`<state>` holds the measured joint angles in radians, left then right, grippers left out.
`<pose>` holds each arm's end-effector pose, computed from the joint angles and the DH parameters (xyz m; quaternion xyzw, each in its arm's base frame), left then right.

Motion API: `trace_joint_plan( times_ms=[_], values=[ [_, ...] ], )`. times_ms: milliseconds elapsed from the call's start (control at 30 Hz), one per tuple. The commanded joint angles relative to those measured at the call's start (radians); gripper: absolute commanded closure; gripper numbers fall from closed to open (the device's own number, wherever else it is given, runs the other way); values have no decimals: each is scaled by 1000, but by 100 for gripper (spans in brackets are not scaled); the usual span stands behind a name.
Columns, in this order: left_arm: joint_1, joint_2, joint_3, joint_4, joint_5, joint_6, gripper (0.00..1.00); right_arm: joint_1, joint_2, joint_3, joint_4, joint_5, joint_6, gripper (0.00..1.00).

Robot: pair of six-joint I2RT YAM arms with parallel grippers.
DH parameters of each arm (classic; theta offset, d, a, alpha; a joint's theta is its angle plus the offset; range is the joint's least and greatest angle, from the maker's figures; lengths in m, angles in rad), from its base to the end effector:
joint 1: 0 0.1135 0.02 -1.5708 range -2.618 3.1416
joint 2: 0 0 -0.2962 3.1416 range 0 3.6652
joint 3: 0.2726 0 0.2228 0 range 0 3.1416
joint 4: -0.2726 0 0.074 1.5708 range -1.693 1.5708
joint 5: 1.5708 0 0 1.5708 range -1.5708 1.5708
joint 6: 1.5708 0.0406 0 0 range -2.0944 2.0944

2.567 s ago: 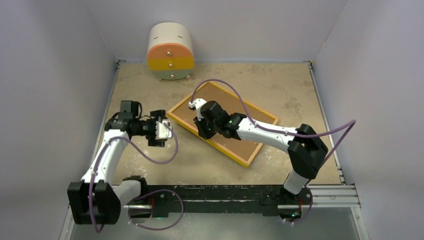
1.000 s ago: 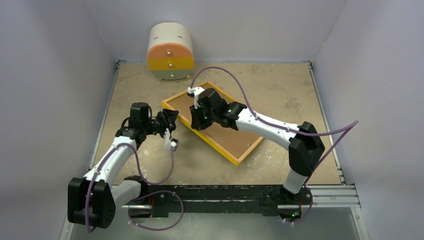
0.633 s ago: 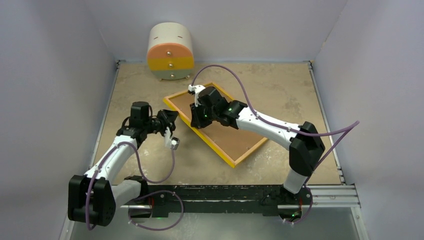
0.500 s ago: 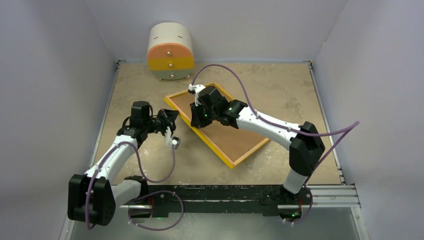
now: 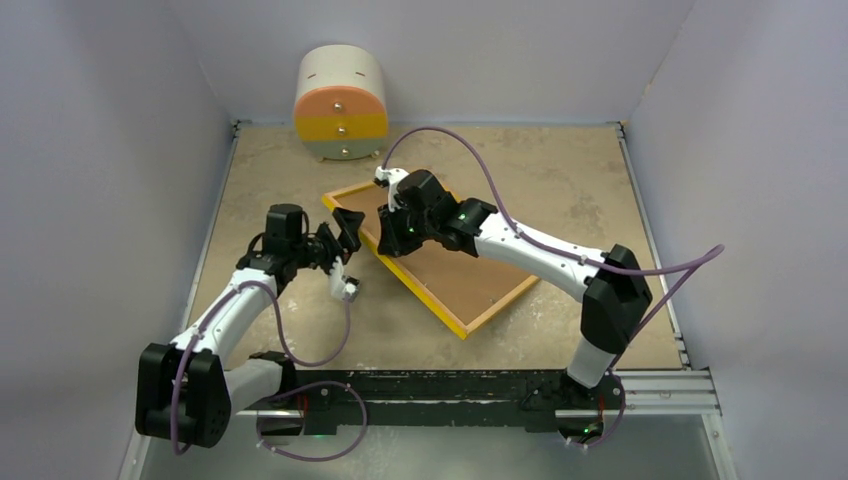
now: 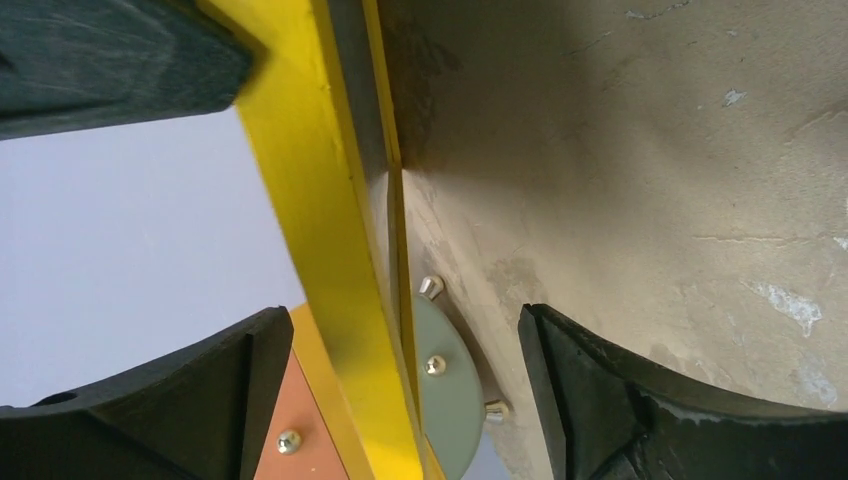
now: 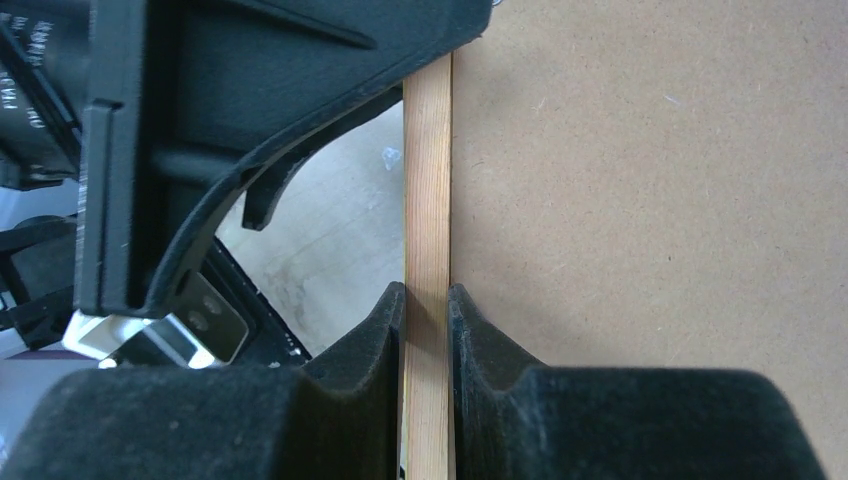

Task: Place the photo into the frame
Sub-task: Turn over the photo frame at the center of the board.

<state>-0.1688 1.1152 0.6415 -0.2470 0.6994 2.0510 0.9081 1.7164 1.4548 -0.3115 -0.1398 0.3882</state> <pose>0.1799 -0.0572 0.2656 0.8294 0.2541 0.1293 0.4804 0.2304 0.3044 0.3471 -0.2574 0.8380 0.3370 0.3434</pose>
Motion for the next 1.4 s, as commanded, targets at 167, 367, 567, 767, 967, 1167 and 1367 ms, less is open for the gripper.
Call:
trace_joint_plan(
  times_ms=[167, 367, 567, 767, 967, 1167, 1367],
  values=[
    [-16, 49, 49, 114, 8, -57, 43, 6, -101, 56, 59, -63, 29, 100],
    [-23, 32, 75, 153, -8, -175, 84, 7, -107, 62, 22, -27, 2, 95],
    [-24, 12, 105, 93, 8, -205, 86, 13, -161, 72, -81, 113, -159, 38],
    [-29, -19, 136, 70, 35, -263, 86, 128, -217, 49, -224, 251, -329, 20],
    [-31, -53, 166, 49, 64, -356, 89, 252, -270, 31, -294, 379, -463, 19],
    [-31, -63, 207, -31, 79, -384, 89, 336, -240, 62, -366, 502, -507, 21],
    [-31, -66, 227, -67, 81, -386, 90, 370, -212, -4, -367, 632, -536, 25]
  ],
)
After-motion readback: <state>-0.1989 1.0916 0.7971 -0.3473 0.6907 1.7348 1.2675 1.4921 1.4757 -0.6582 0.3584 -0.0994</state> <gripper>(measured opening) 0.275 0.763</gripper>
